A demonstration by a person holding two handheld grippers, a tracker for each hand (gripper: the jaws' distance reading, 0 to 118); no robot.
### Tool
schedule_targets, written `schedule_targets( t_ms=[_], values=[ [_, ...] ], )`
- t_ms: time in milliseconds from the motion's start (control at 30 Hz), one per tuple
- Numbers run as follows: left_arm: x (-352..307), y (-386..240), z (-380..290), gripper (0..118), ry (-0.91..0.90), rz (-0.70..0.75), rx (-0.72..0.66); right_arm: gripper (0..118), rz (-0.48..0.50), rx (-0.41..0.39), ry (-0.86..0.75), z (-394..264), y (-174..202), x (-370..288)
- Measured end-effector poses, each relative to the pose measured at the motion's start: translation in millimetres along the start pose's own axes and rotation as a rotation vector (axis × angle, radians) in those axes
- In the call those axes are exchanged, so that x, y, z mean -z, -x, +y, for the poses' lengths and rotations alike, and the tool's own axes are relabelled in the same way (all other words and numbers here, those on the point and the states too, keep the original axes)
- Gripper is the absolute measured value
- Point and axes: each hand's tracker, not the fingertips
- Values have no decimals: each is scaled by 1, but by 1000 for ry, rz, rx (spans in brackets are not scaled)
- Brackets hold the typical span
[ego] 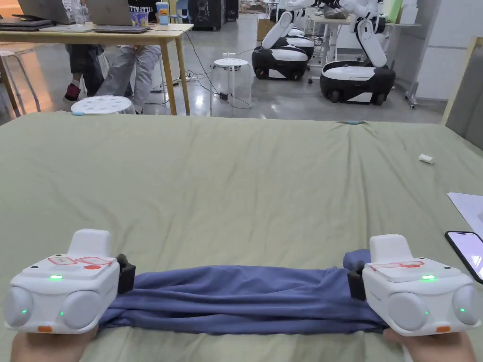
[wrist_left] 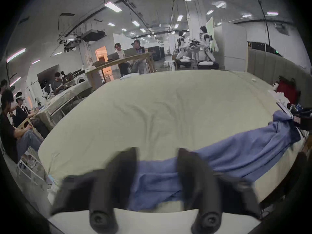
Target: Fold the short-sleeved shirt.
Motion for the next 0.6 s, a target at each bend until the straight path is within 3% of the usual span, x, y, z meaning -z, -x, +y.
schedule_targets(
  t_ms=[33, 267, 400, 433, 500, 533, 600],
  values=[
    [2, -2, 0, 0, -3, 5, -5, 0, -2, 6, 4, 0, 4, 3],
    [10, 14, -13, 0, 34, -53, -11, 0, 40, -22, 6, -2, 18, 2],
    [6, 43, -16, 0, 48, -162, -106, 0, 59, -20, 4, -1, 19, 0],
    [8, 52, -20, 7, 55, -187, -114, 0, 60, -27, 2, -1, 21, 0],
    [12, 69, -27, 68, 47, -241, -182, 0, 67, -39, 0, 0, 25, 0],
    [16, 80, -33, 85, 56, -295, -213, 0, 78, -41, -1, 1, 30, -1],
    [17, 94, -40, 89, 73, -346, -271, 0, 92, -49, -1, 2, 37, 0]
  ],
)
